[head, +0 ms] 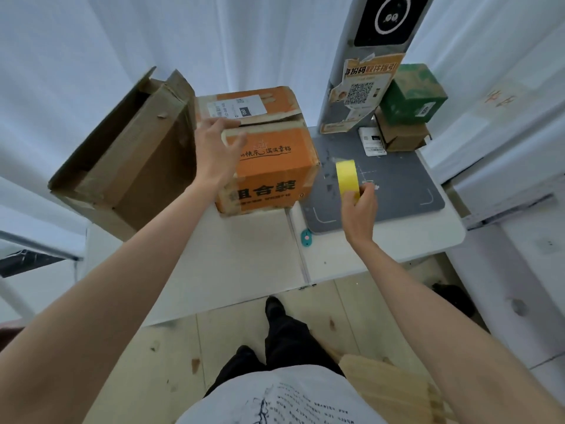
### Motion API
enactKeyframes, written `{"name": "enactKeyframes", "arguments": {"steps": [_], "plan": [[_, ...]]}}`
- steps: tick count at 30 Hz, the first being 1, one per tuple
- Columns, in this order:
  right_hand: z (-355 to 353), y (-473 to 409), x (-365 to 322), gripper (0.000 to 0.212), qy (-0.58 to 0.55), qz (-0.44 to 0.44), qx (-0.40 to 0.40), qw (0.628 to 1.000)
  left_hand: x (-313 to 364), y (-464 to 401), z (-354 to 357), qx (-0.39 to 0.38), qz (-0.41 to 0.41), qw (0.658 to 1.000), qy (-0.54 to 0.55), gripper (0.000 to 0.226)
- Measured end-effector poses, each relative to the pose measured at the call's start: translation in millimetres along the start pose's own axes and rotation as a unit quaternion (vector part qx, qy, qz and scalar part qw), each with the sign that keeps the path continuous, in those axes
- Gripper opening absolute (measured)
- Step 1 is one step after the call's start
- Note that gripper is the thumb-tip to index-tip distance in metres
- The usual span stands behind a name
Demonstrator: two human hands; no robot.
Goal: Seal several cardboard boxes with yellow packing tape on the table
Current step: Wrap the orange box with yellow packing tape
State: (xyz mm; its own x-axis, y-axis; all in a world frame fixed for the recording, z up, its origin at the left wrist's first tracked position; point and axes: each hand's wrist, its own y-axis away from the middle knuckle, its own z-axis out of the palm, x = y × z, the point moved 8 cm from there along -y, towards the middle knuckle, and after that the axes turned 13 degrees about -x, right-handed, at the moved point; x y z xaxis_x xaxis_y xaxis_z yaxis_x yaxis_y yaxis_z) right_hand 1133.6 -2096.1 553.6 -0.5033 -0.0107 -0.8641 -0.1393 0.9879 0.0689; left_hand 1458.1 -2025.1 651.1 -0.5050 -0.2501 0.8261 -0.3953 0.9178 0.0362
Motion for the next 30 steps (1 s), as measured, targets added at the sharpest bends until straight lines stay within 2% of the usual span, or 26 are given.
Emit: {"name": "enactKeyframes", "arguments": {"steps": [5, 11, 17, 20, 26, 30], "plan": [[1.5, 9.9, -77.9, 0.016, -0.001, -0.124, -0.029, 0.992, 43.9, 7.2, 6.5, -0.11, 0.007, 0.991, 0.071, 0.039], [37.4, 18.6, -156.1, 0.022, 0.052, -0.27, -0.107, 0.955, 61.4, 10.6, -16.5, -0.178, 0.007, 0.973, 0.144, 0.037], [69.8, 1.7, -197.7, 0.034, 0.086, -0.331, -0.128, 0.931, 45.9, -5.1, -69.0, -0.127, -0.022, 0.983, 0.13, 0.029], [79.9, -6.8, -212.1, 0.035, 0.109, -0.357, -0.138, 0.917, 38.1, -14.0, -86.4, -0.113, -0.037, 0.981, 0.156, 0.026], [85.7, -27.9, -232.4, 0.035, 0.109, -0.416, -0.166, 0.887, 29.7, -31.9, -95.2, -0.111, -0.093, 0.974, 0.172, 0.015], [87.3, -43.9, -242.3, 0.033, 0.135, -0.452, -0.182, 0.863, 28.8, -38.9, -96.6, -0.099, -0.127, 0.976, 0.145, 0.012]]}}
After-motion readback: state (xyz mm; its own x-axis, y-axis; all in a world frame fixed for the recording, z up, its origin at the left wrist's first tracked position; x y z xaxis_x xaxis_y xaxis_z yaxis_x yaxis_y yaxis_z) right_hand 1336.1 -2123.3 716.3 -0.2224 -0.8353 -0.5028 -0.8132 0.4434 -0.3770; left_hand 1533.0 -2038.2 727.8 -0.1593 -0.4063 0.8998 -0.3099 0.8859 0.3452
